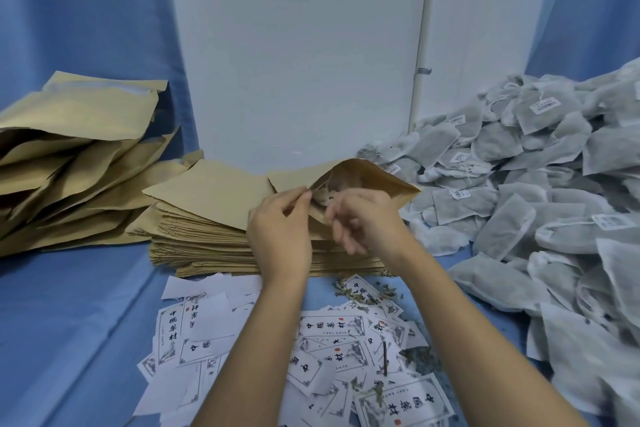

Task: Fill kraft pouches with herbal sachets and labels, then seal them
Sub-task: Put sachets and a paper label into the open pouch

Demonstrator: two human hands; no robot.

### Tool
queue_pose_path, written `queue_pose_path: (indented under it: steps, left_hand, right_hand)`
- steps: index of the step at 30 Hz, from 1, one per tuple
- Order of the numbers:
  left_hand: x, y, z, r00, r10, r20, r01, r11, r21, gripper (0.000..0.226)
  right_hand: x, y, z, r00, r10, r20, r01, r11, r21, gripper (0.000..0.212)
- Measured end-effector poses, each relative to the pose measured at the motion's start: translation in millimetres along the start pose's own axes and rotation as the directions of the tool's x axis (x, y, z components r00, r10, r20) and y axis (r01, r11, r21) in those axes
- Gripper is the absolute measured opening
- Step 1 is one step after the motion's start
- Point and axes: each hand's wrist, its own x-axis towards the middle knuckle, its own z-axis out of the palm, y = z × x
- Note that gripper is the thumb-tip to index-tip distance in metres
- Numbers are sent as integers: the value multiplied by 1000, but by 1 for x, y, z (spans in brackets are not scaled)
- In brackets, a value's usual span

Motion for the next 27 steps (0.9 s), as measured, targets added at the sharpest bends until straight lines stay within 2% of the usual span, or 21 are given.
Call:
queue_pose_path:
  steps: [2,4,6,8,10,12,16,20,24,25,27]
  left_hand:
    - [-1,-3,-4,999,-45,-13,45,998,-37,12]
    - [-2,-8,-7,996,-93,1,93,992,-81,11]
    - [-3,-11,-9,993,-118,21,120,985,-127,12]
    - [-5,-13,-10,991,-127,33,130,980,-151,13]
    - [-5,-14,-11,990,-136,41,141,975,-172,13]
    - [-4,-14,-12,988,-148,50,155,970,-186,13]
    - [-2,-16,-14,986,-155,59,164,966,-200,14]
    - [-1,-18,-15,984,-172,52,180,960,-216,13]
    - [-2,-19,-16,982,-187,40,191,952,-238,14]
    - [-2,-19,-16,981,-188,39,192,953,-234,14]
    - [0,-20,-15,981,-190,33,193,957,-214,13]
  right_hand:
    - [-6,0,-1,954,183,238,-129,966,-224,20]
    - [-10,-1,1,849,408,336,-176,817,-549,16]
    - [-11,1,4,772,568,285,-152,601,-785,16]
    - [-13,5,7,768,609,197,-87,404,-911,27]
    - [-15,8,11,760,638,128,-59,264,-963,44]
    - [-18,9,14,733,676,77,-68,186,-980,57]
    - [-19,6,17,727,685,45,-77,147,-986,63]
    - [-22,5,20,749,663,26,-112,165,-980,55]
    - [-23,-1,15,842,531,94,-101,327,-940,23]
    - [-22,-5,12,874,471,115,-82,378,-922,19]
    - [-21,-13,7,930,346,122,-70,495,-866,25]
